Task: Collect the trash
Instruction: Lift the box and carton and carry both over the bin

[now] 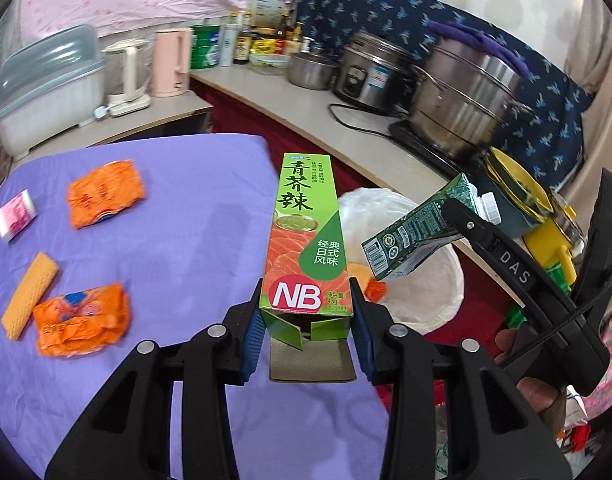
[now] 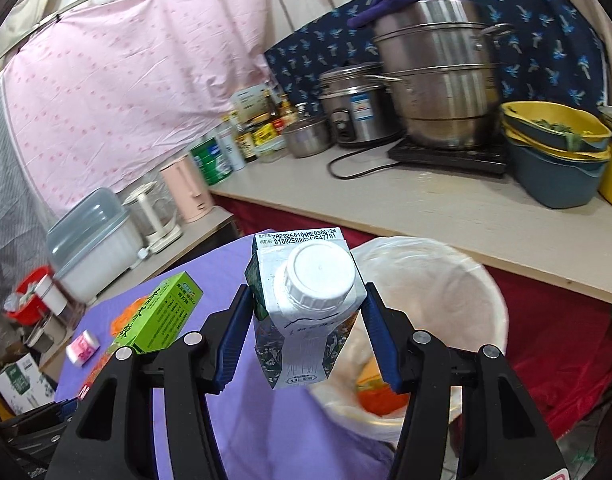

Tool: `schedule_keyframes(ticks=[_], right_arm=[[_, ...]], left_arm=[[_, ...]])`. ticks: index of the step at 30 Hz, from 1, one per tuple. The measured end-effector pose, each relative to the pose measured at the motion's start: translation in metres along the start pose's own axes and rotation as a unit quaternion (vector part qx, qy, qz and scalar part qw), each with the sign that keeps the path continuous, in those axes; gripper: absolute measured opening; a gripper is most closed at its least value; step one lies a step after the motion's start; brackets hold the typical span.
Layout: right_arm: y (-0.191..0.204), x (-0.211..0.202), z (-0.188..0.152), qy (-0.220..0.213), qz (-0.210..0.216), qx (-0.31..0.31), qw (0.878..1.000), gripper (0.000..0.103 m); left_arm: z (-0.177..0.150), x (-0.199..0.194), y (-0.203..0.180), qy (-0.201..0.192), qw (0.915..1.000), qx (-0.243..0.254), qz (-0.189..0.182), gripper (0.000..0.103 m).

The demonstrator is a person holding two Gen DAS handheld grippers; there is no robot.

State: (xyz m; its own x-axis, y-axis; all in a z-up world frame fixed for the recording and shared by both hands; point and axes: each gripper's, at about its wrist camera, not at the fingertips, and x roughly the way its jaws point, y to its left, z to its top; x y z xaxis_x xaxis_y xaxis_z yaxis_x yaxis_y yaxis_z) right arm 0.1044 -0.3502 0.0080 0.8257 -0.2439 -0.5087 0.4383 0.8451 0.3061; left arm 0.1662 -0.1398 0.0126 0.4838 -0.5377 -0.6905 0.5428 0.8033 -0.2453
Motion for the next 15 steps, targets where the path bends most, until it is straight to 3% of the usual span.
schedule_keyframes(ticks=[9,15], right_arm=[[-0.064,0.01,0.004,0.0,-0.04,0.034,0.999,0.054],[-0.091,0.02,-0.001,0.006,-0.055,0.056,0.997,0.054]], left_arm=[[0.0,0.044,-0.058,0.032,0.9976,0.044,-0.042,0.037],[-0.002,0.072,-0.081,0.05,0.9954,0.07,-0.044,0.037]])
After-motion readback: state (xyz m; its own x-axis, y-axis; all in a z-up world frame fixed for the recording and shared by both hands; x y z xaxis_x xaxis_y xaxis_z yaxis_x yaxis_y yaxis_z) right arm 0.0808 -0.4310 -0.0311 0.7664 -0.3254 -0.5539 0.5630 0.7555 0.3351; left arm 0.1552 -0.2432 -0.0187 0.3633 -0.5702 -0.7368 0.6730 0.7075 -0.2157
